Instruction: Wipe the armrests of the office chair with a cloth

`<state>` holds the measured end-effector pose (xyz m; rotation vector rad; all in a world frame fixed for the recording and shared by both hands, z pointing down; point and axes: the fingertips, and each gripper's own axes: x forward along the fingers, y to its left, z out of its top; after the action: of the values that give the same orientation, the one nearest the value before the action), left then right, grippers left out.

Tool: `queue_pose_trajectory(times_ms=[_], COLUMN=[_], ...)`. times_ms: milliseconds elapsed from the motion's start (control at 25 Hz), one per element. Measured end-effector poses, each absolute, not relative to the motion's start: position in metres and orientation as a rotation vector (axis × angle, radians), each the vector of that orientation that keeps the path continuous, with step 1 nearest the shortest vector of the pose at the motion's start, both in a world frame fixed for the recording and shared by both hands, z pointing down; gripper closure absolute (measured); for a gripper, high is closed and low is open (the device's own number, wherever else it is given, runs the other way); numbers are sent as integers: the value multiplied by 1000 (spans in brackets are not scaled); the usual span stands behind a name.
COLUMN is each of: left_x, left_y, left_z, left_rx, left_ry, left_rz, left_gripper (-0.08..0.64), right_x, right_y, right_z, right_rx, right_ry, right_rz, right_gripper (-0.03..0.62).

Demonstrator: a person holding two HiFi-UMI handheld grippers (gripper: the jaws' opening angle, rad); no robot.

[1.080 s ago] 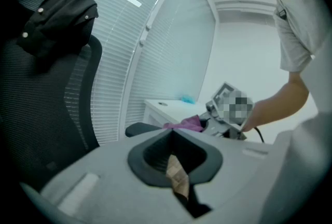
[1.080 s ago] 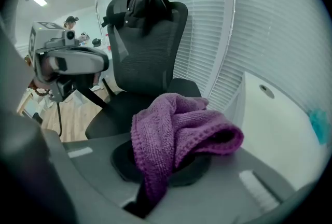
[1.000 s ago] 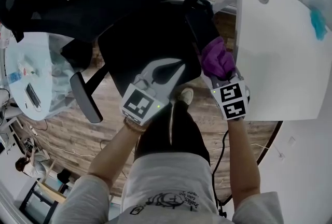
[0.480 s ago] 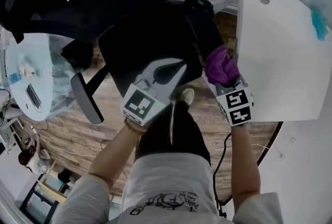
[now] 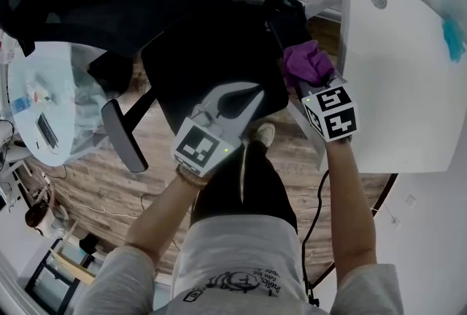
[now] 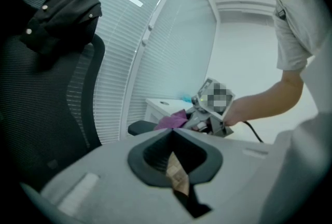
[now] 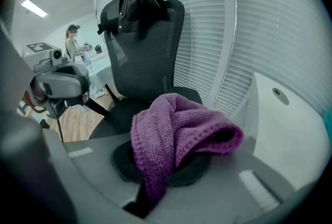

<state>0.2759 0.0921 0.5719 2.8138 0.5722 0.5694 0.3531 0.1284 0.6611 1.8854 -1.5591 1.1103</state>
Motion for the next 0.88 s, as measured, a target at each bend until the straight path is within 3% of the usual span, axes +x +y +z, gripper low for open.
queue_pose_trajectory(times_ms=[440, 880], left_x=[272, 263], left_y=[83, 76], left_z=[572, 557], left_rx=[2812, 2837], left_ry=[546, 550], left_rz=[570, 547], left_gripper=[558, 558], right_x=[406, 400], right_y=[44, 38], right_z=[669, 650], right_rx=[1895, 1990], right_ry=[-1567, -1582], right_rz=[1019, 906], right_gripper=[561, 561])
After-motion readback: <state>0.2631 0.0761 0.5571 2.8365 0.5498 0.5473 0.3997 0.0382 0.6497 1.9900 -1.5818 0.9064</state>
